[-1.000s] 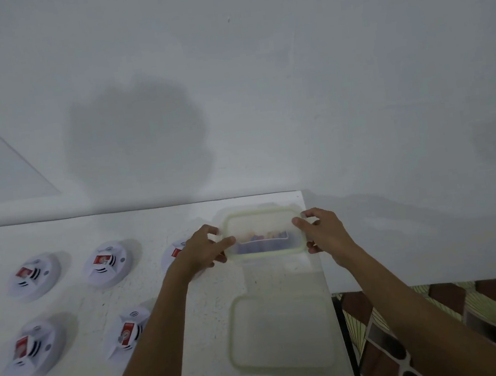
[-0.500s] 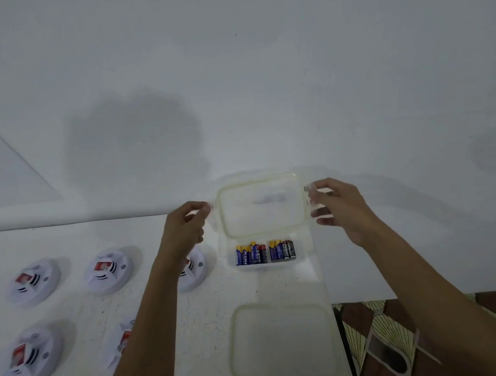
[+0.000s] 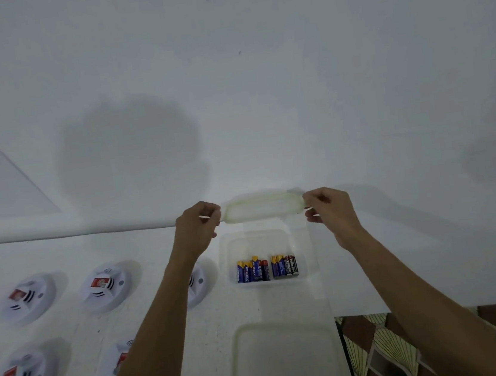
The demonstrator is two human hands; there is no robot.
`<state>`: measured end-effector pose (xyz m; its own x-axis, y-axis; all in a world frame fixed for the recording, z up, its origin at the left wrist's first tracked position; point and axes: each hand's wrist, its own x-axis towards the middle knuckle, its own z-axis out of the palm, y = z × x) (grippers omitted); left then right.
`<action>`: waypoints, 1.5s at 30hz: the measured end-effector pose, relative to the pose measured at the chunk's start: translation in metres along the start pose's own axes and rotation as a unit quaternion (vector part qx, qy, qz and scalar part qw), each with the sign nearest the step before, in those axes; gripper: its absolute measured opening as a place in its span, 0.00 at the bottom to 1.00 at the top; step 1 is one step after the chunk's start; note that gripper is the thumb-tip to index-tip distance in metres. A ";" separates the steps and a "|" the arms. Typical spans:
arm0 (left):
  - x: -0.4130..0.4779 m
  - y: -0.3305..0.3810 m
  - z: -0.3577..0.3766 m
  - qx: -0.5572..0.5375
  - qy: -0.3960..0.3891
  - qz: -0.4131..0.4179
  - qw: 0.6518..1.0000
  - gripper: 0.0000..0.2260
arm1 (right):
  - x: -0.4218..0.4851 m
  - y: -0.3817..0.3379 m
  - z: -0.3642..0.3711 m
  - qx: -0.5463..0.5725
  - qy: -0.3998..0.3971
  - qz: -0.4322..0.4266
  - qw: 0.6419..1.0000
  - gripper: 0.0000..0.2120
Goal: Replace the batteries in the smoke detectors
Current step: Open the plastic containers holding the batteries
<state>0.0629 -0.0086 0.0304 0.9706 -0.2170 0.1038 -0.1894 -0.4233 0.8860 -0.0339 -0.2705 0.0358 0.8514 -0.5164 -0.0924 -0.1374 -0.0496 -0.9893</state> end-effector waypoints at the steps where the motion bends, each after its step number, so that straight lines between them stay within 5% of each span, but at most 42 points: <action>1: 0.003 -0.004 0.002 0.019 -0.010 0.003 1.000 0.04 | 0.005 0.005 0.001 -0.022 -0.002 0.002 1.000 0.04; 8: 0.015 -0.030 0.022 0.075 -0.027 -0.017 0.997 0.05 | 0.026 0.037 0.007 -0.183 -0.011 -0.021 0.983 0.06; 23: 0.018 -0.072 0.041 0.157 -0.072 -0.053 0.984 0.04 | 0.029 0.076 0.017 -0.329 -0.033 -0.023 0.943 0.09; 30: 0.016 -0.068 0.031 0.209 -0.074 -0.032 0.975 0.07 | 0.024 0.080 0.017 -0.334 -0.025 -0.018 0.942 0.10; 39: -0.056 -0.027 -0.001 0.115 -0.011 0.024 0.993 0.07 | -0.045 0.056 -0.012 -0.229 -0.006 -0.027 0.973 0.08; 45: -0.137 -0.029 -0.014 0.102 -0.148 -0.047 0.983 0.11 | -0.127 0.052 -0.032 -0.192 -0.072 0.035 0.978 0.08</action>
<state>-0.0628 0.0453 -0.0033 0.9055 -0.4017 -0.1371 -0.1554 -0.6144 0.7735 -0.1651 -0.2348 -0.0001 0.8919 -0.4052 -0.2009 -0.3542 -0.3493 -0.8675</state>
